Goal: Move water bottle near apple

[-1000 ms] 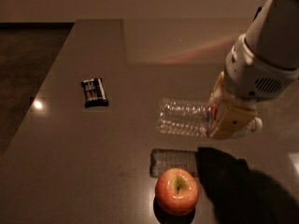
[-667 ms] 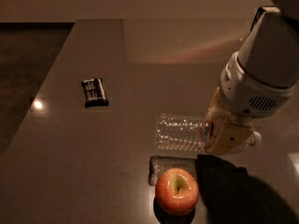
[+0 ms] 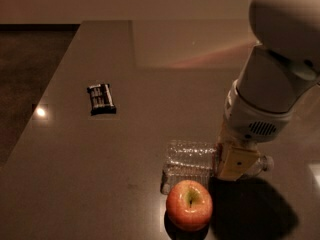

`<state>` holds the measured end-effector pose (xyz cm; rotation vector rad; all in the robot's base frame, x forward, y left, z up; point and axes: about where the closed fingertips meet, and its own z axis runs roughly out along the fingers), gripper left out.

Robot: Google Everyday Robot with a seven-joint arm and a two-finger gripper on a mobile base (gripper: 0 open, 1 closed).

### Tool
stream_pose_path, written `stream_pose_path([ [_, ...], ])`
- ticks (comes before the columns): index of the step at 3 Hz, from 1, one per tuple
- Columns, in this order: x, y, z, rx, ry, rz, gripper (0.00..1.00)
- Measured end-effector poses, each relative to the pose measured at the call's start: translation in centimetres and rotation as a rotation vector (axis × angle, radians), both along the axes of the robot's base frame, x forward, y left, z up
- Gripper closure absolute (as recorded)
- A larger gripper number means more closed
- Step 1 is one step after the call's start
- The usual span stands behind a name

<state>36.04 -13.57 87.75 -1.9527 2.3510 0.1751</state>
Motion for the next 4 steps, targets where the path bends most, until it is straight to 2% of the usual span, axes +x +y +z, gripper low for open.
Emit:
stream_pose_path([
  [1,-0.02,-0.33,-1.17,-0.029,0.025,-0.015,0.81],
  [2,0.03,-0.62,-1.81,-0.047,0.037,-0.026,0.58],
  [4,0.19,-0.76,-2.03,-0.053,0.033,-0.033,0.12],
])
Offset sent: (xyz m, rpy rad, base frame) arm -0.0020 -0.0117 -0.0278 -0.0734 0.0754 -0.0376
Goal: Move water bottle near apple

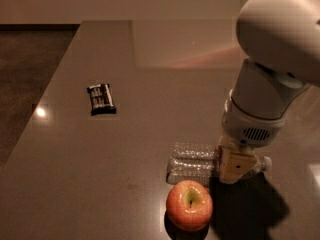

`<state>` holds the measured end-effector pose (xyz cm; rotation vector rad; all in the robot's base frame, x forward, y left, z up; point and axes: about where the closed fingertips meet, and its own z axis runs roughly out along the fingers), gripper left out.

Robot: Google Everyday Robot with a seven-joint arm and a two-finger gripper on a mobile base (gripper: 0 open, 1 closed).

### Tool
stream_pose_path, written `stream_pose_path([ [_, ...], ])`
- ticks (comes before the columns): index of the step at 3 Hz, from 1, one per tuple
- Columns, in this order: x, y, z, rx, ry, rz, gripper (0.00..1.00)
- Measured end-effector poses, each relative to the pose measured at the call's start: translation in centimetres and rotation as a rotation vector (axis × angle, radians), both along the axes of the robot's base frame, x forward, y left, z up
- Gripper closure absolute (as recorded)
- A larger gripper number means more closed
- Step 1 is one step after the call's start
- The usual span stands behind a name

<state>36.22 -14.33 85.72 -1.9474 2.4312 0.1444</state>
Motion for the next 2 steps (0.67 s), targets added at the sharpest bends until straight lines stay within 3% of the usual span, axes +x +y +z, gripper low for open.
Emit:
stream_pose_path([
  [1,0.09,0.07,0.08,0.002,-0.008,-0.001,0.0],
  [2,0.09,0.07,0.08,0.002,-0.008,-0.001,0.0],
])
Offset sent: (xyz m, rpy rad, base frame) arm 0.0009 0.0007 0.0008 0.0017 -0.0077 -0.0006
